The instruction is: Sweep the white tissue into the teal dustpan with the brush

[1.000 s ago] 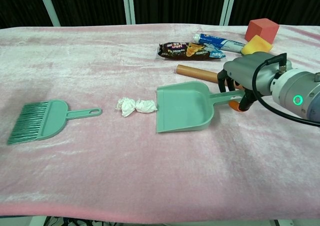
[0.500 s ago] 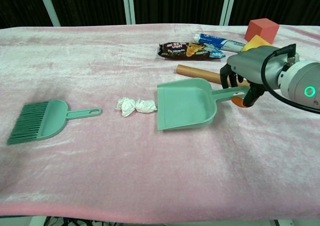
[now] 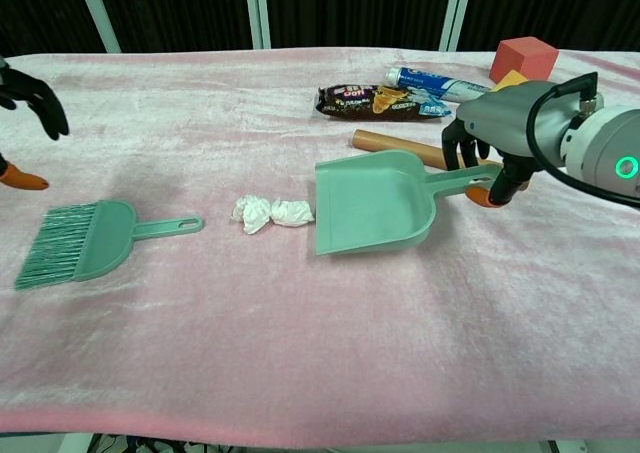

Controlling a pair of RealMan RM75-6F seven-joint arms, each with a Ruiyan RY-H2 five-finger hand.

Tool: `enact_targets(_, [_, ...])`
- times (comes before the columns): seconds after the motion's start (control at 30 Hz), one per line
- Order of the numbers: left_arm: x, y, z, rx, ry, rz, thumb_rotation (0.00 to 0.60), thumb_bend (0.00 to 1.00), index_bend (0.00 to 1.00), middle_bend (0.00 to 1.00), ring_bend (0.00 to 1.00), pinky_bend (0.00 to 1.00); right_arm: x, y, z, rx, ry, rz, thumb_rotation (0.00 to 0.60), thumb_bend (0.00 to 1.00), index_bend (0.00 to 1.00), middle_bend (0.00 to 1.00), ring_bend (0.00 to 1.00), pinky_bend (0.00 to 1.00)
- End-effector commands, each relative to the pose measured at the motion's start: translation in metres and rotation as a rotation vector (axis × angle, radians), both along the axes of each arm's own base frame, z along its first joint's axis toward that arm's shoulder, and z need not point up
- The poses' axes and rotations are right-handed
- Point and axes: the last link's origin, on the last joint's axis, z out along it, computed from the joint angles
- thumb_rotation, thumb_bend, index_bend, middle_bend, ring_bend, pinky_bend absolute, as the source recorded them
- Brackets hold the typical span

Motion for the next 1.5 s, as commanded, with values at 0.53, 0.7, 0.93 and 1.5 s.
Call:
enact_targets(0.53, [0.042, 0.014, -0.079, -0.100, 0.000, 0.075, 0.600, 0.22, 0.44, 0.43, 0.12, 0.19, -0.006, -0.003, 0.003, -0.003, 0.004, -0.015, 0.600, 0.50, 0.68, 0.57, 0.34, 0.17])
enact_targets(0.7, [0.049, 0.015, -0.091, -0.121, 0.009, 0.079, 0.600, 0.22, 0.44, 0.44, 0.12, 0.19, -0.009, -0.004, 0.003, -0.003, 0.002, -0.021, 0.600, 0.50, 0.68, 0.57, 0.34, 0.17])
enact_targets(0.93, [0.056, 0.015, -0.102, -0.133, 0.010, 0.078, 0.600, 0.22, 0.46, 0.48, 0.14, 0.20, -0.011, -0.005, 0.004, -0.006, 0.002, -0.022, 0.600, 0.51, 0.68, 0.57, 0.34, 0.17])
enact_targets(1.5, [0.051, 0.010, -0.109, -0.124, 0.045, 0.095, 0.600, 0.23, 0.49, 0.53, 0.17, 0.23, -0.015, -0.006, 0.004, -0.009, 0.005, -0.031, 0.600, 0.51, 0.68, 0.57, 0.34, 0.17])
